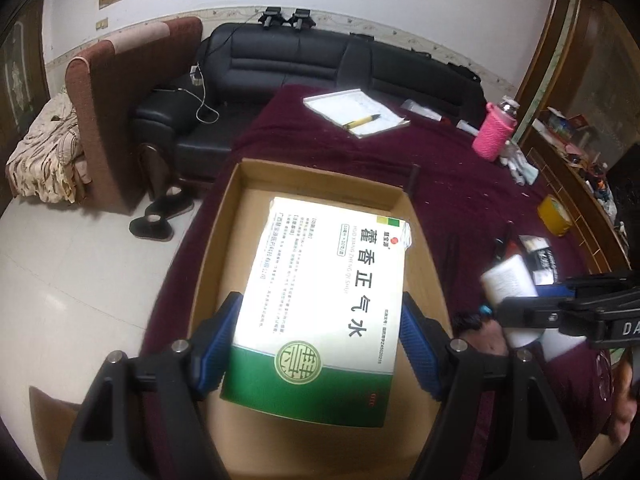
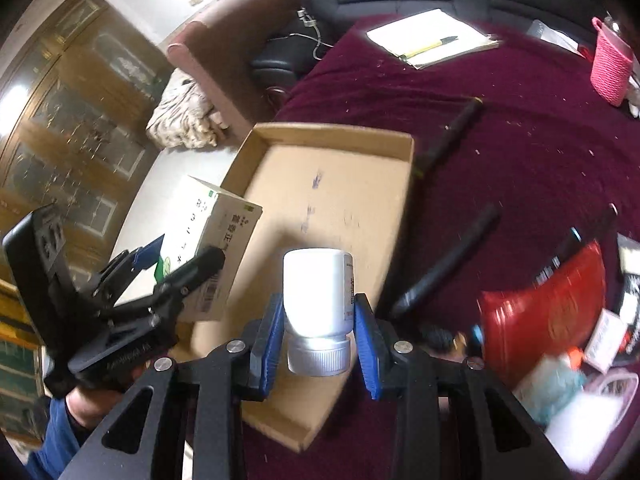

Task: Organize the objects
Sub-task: 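Lower medicine box and pill bottle into the cardboard box while both grippers open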

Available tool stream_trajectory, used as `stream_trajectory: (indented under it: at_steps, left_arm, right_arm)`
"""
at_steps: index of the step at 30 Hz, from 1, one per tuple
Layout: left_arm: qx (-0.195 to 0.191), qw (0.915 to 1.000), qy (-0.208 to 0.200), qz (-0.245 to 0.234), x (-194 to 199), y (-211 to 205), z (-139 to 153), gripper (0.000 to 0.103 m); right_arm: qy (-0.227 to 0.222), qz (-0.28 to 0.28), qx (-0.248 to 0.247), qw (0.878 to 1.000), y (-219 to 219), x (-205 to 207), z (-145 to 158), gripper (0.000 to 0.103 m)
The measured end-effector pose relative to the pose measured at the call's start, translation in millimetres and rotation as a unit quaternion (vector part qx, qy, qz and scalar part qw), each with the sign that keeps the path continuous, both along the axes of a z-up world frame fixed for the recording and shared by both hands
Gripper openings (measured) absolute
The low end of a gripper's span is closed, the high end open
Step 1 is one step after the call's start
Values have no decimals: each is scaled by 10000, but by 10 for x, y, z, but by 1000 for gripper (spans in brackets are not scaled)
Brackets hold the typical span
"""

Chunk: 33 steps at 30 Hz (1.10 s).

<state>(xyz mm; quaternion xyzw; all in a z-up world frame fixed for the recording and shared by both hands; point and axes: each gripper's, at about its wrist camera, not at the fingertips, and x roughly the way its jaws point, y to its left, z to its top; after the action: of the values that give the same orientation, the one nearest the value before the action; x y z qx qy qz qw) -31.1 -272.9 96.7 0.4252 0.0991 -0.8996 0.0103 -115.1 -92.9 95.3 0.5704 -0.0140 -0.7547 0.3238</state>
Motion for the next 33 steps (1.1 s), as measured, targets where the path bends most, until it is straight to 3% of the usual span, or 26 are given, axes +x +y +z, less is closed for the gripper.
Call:
stream_trajectory:
  at_steps: [11, 19, 26, 31, 33]
  left_arm:
    - [-294, 9988, -372, -144, -788, -153, -314, 75]
    - [-397, 9980, -416, -262, -981, -102, -438, 75]
    - [-120, 9985, -515, -148, -1060, -157, -531, 75]
    - [-148, 9982, -563, -155, -1028, -136, -567, 75]
    - [-85, 9981, -594, -126, -992, -136, -561, 75]
  right_arm:
    - [-406, -702, 80, 9967, -391, -844, -373, 37]
    - [-462, -891, 258, 9946, -510, -1072, -548, 38]
    - [-382, -881, 424, 9945, -547, -1117, -591, 38]
    - [-415, -909, 391, 9942, -490, -1119, -527, 51]
    - [-312, -852, 482, 9947, -486, -1098, -479, 62]
